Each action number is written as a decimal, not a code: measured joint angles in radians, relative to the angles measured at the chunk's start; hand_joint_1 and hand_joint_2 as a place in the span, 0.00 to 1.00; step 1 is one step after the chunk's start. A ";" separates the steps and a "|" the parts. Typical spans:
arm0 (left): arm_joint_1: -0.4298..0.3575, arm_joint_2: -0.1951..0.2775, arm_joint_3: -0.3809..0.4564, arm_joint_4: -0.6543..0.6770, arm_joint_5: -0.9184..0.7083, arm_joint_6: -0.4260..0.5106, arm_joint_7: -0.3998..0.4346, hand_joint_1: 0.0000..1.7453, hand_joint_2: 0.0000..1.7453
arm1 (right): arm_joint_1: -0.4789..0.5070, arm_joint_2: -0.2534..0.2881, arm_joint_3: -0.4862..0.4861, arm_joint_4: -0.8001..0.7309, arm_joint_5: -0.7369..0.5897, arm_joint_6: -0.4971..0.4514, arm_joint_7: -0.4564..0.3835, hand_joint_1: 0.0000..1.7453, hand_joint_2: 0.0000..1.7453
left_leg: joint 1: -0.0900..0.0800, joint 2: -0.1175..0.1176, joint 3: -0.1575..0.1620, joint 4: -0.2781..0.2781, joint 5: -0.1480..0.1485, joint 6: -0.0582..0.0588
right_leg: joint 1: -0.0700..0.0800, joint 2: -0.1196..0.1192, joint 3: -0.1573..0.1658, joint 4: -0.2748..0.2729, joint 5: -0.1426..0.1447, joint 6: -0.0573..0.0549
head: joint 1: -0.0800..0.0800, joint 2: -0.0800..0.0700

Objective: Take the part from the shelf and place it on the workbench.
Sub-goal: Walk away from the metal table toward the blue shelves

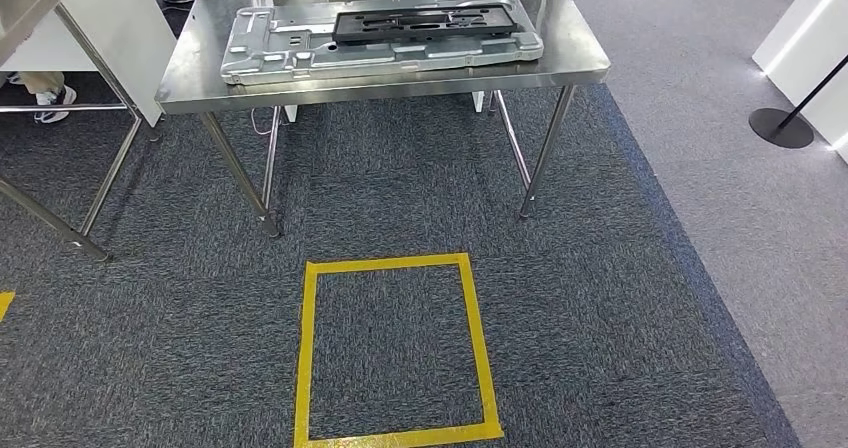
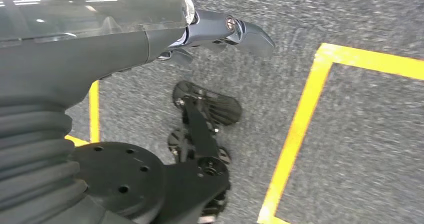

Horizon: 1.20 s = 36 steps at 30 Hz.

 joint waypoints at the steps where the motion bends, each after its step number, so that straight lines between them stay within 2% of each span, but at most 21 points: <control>1: 0.004 0.001 -0.021 0.000 0.014 0.000 0.008 0.00 1.00 | 0.002 -0.001 0.002 -0.001 -0.008 0.004 0.001 0.00 1.00 | 0.000 0.000 0.000 0.000 0.000 0.000 | 0.000 0.000 0.000 0.000 0.000 0.000 | 0.000 0.000; 7: 0.030 0.009 -0.176 -0.009 0.121 0.014 0.059 0.00 1.00 | 0.018 -0.002 0.035 -0.017 -0.056 0.036 0.020 0.00 1.00 | 0.000 0.000 0.000 0.001 0.002 0.000 | 0.000 0.000 0.001 -0.001 0.003 0.000 | 0.000 0.000; 9: 0.039 0.012 -0.230 -0.015 0.156 0.020 0.075 0.00 0.50 | 0.023 -0.002 0.049 -0.024 -0.070 0.045 0.026 0.00 1.00 | 0.000 0.000 0.000 0.001 0.002 0.000 | -0.001 0.000 0.001 -0.001 0.003 0.001 | 0.000 0.000; 11: 0.048 0.015 -0.287 -0.022 0.191 0.025 0.092 0.00 0.00 | 0.029 -0.002 0.064 -0.032 -0.085 0.056 0.034 0.00 0.50 | 0.000 0.000 -0.001 0.001 0.002 0.000 | -0.001 0.000 0.001 -0.001 0.004 0.001 | 0.000 0.000; 13: 0.057 0.018 -0.347 -0.029 0.228 0.032 0.109 0.00 0.00 | 0.035 -0.002 0.082 -0.040 -0.101 0.066 0.040 0.00 0.00 | 0.000 0.000 -0.001 0.001 0.002 0.000 | 0.000 0.000 0.001 -0.002 0.004 0.001 | 0.000 0.000; 25: 0.113 0.037 -0.708 -0.077 0.444 0.068 0.209 0.00 0.00 | 0.072 -0.002 0.191 -0.095 -0.192 0.128 0.084 0.00 0.00 | 0.000 0.000 -0.001 0.001 0.002 0.000 | 0.000 0.000 0.001 -0.002 0.004 0.001 | 0.000 0.000; 29: 0.133 0.043 -0.831 -0.094 0.516 0.079 0.243 0.00 0.00 | 0.085 -0.002 0.228 -0.115 -0.223 0.148 0.098 0.00 1.00 | 0.000 0.000 -0.001 0.001 0.002 0.000 | 0.000 0.000 0.001 -0.002 0.004 0.001 | 0.000 0.000; 36: 0.164 0.051 -1.031 -0.120 0.638 0.100 0.300 0.00 0.00 | 0.105 -0.002 0.290 -0.147 -0.275 0.183 0.123 0.00 1.00 | 0.000 0.000 -0.001 0.001 0.002 0.000 | 0.000 0.000 0.001 -0.002 0.004 0.001 | 0.000 0.000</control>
